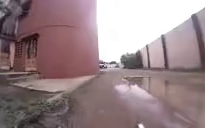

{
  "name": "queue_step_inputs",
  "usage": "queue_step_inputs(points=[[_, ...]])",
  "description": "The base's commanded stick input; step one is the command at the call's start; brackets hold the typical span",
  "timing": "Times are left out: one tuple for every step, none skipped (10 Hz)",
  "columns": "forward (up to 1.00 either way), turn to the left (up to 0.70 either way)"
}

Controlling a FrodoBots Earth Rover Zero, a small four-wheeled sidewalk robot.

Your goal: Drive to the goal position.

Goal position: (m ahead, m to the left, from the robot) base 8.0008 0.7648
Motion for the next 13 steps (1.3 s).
queue_step_inputs(points=[[0.7,-0.35],[0.7,0.0],[0.7,0.0],[0.7,0.0],[0.7,0.0],[0.7,0.0],[0.7,0.0],[0.7,0.0],[0.7,0.0],[0.7,0.0],[0.7,0.0],[0.7,0.0],[0.7,0.0]])
